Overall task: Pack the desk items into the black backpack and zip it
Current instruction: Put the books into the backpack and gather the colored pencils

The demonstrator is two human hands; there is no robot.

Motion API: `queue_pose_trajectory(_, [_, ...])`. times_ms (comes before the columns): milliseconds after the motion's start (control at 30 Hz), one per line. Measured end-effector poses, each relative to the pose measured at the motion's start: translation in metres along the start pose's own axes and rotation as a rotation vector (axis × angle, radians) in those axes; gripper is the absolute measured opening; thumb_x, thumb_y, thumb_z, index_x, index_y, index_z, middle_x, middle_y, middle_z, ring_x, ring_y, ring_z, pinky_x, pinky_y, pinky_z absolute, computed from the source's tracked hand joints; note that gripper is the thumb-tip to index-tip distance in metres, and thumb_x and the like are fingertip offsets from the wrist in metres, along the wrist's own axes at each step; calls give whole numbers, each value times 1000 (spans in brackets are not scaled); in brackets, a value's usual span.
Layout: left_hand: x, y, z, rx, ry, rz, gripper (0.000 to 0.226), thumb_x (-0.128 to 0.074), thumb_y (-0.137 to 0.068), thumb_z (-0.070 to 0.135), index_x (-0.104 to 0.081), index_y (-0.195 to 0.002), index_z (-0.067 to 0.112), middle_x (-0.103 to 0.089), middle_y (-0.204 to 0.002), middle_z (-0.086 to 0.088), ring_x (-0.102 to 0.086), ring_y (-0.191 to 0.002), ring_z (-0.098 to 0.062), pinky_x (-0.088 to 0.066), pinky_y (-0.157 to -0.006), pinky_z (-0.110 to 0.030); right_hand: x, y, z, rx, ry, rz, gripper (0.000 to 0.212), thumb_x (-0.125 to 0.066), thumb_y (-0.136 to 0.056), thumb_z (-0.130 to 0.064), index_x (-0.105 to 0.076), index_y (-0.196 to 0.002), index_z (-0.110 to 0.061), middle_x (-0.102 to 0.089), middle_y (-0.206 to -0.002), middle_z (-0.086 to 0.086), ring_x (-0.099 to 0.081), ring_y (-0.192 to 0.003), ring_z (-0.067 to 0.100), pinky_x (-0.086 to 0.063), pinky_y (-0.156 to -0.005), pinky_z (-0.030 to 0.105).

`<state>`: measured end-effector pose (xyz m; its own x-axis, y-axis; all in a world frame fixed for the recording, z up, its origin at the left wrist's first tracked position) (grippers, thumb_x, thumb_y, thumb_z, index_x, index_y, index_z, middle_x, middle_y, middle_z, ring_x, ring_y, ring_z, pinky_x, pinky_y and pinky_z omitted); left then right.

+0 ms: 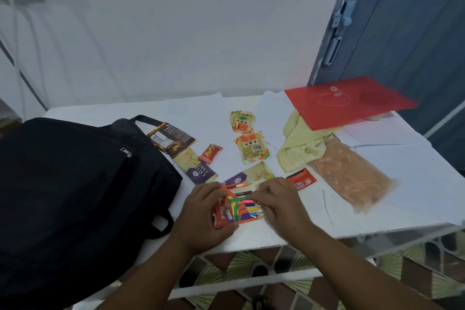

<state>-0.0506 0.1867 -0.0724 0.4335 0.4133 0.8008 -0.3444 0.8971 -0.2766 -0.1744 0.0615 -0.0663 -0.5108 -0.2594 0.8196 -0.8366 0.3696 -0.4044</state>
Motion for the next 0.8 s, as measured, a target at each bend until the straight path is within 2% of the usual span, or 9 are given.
queue_pose_trajectory(167, [2,1,1,-8,13,12,66,-70,-73,71,-60,-127,33,-53,-135,17,-35,-122,13,-26,-100,-7,6,1,-1,-50,73,58,34,-78,-77,-11,-70,-105,-28,-62,-98,-8,-56,-96,17,-36,-80,36])
queue_pose_trajectory(300, [3,3,4,-24,29,30,66,-71,-73,69,-60,-126,32,-55,-134,15,-37,-120,10,-27,-99,-8,10,4,6,-137,165,103,42,-90,-67,-30,-68,-103,-29,-61,-101,-6,-53,-100,16,-25,-82,31])
queue_pose_trajectory(400, [7,3,9,-58,35,49,66,-76,-71,64,-60,-124,29,-54,-132,13,-38,-122,7,-28,-102,-9,13,5,10,-163,175,134,43,-88,-67,-23,-67,-104,-28,-60,-105,-3,-50,-103,17,-24,-82,32])
queue_pose_trajectory(467, [11,4,14,-89,20,73,68,-82,-68,57,-59,-123,25,-55,-133,10,-38,-124,2,-26,-107,-9,17,6,9,-157,153,168,36,-79,-73,-17,-67,-106,-26,-59,-105,-1,-50,-102,19,-27,-82,34])
queue_pose_trajectory(533, [12,6,18,-109,7,98,69,-84,-65,51,-59,-122,20,-56,-135,5,-41,-127,-5,-27,-112,-16,21,7,9,-162,139,188,38,-76,-73,-7,-67,-106,-24,-59,-105,0,-51,-102,19,-30,-81,34])
queue_pose_trajectory(600, [12,6,17,-101,21,102,70,-84,-67,50,-57,-124,19,-55,-137,5,-43,-130,-10,-33,-112,-22,24,8,10,-175,111,209,47,-77,-70,3,-64,-106,-25,-57,-106,0,-52,-102,20,-33,-81,35])
queue_pose_trajectory(700, [10,6,13,-62,72,83,74,-83,-71,50,-50,-131,24,-50,-141,8,-42,-130,-4,-36,-108,-22,28,9,7,-143,99,257,56,-77,-68,9,-59,-108,-26,-55,-105,1,-50,-101,19,-35,-80,34])
queue_pose_trajectory(800, [10,7,15,-74,56,88,74,-82,-72,50,-48,-132,24,-51,-144,5,-45,-132,-10,-39,-108,-28,35,10,8,-145,116,327,46,-69,-71,10,-65,-107,-19,-56,-100,4,-49,-97,19,-34,-79,34])
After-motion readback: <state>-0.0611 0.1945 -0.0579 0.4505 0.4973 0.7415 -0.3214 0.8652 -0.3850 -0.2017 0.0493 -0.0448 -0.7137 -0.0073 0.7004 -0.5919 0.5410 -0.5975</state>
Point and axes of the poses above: each hand's wrist, its own y-axis away from the middle knuckle, its own x-axis out of the back of the hand, z = x × y, the point moved 10 cm from there along -y, towards the middle knuckle
